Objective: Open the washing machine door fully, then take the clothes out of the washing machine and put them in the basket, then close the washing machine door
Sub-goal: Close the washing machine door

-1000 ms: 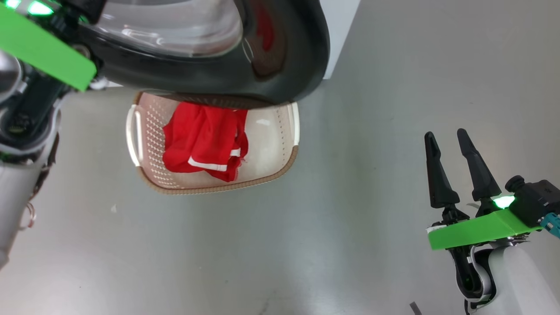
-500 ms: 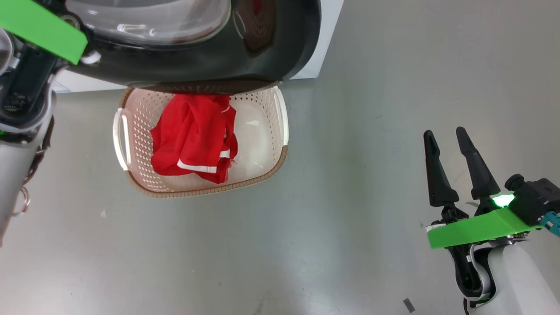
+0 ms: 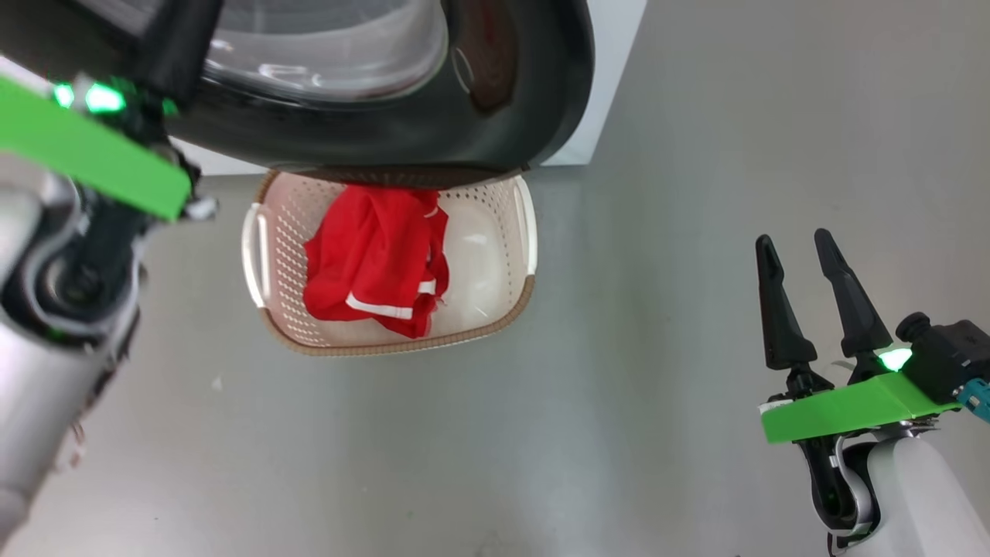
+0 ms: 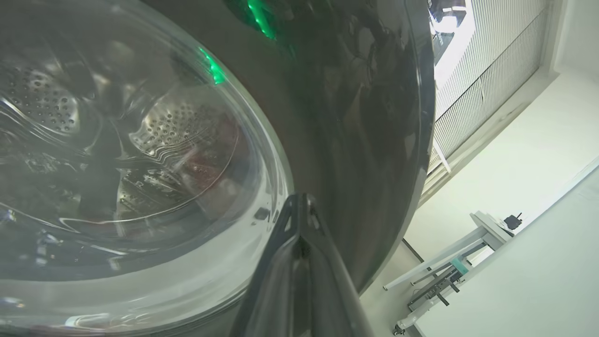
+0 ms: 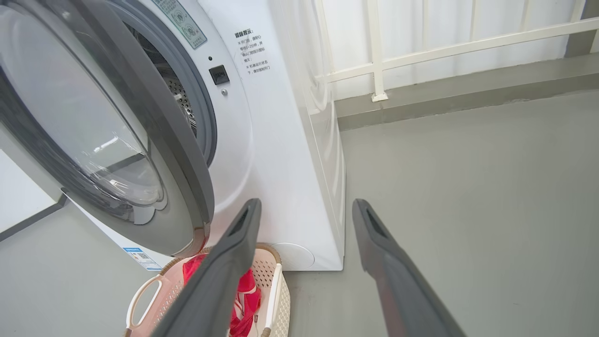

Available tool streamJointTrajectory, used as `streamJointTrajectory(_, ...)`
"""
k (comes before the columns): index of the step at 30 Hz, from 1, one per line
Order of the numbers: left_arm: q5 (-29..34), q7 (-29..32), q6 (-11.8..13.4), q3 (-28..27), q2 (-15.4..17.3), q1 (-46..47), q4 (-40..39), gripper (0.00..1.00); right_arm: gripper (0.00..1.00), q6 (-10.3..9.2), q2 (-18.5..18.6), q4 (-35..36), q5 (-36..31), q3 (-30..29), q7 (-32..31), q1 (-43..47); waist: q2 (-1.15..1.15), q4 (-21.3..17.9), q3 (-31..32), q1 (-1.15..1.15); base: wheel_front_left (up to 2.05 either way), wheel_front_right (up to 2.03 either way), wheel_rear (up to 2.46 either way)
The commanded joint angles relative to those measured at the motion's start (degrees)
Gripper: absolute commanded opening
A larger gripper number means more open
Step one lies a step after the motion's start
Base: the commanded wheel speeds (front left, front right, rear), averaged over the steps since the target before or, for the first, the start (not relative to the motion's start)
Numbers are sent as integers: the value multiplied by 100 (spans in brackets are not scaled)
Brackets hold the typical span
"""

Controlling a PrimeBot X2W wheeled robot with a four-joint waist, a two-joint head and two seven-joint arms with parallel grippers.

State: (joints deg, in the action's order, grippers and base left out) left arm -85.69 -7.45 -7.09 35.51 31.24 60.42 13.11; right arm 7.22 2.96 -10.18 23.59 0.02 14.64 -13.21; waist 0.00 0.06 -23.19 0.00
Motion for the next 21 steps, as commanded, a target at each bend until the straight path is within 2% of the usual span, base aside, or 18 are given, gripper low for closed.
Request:
streamJointTrajectory(1,-83,-147,-40,-187,329,-165,-158,0,100,26,-7,116,-89,90,36,110,0,121,147,0,0,0,0)
streamJointTrajectory(4,-128,-300,-40,-186,366,-422,-180,4,100,26,9,115,-114,82,36,172,0,176,229,0,0,0,0)
streamJointTrajectory(5,-155,-435,-40,-194,402,-695,-194,18,100,26,35,113,-129,83,36,241,0,226,309,0,0,0,0)
streamJointTrajectory(6,-161,-496,-40,-202,414,-839,-206,25,100,26,48,112,-133,84,36,275,0,248,347,0,0,0,0)
streamJointTrajectory(7,-161,-496,-40,-202,414,-839,-206,25,100,26,48,112,-133,84,36,275,0,248,347,0,0,0,0)
streamJointTrajectory(8,-147,-551,-40,-207,429,-981,-215,33,100,26,62,112,-136,79,36,310,0,273,381,0,0,0,0)
streamJointTrajectory(11,-138,-679,-40,-317,421,-1421,-262,45,100,26,97,127,-142,56,36,410,0,343,465,0,0,0,0)
streamJointTrajectory(12,-86,-702,-40,-337,425,-1565,-262,55,100,26,113,128,-148,52,36,445,0,369,497,0,0,0,0)
streamJointTrajectory(13,-52,-720,-40,-374,406,-1703,-265,72,100,26,127,128,-150,43,36,482,0,399,527,0,0,0,0)
streamJointTrajectory(14,-31,-732,-40,-428,380,-1837,-272,85,100,26,140,129,-150,35,36,516,0,425,550,0,0,0,0)
streamJointTrajectory(15,29,-741,-40,-476,372,-1974,-273,95,100,26,156,127,-152,36,36,545,0,444,578,0,0,0,0)
streamJointTrajectory(16,100,-746,-40,-527,351,-2106,-268,100,100,26,169,124,-152,31,36,577,0,464,612,0,0,0,0)
streamJointTrajectory(21,437,-752,-40,-1139,33,-2810,-250,100,100,26,244,123,-147,15,36,708,0,532,748,0,0,0,0)
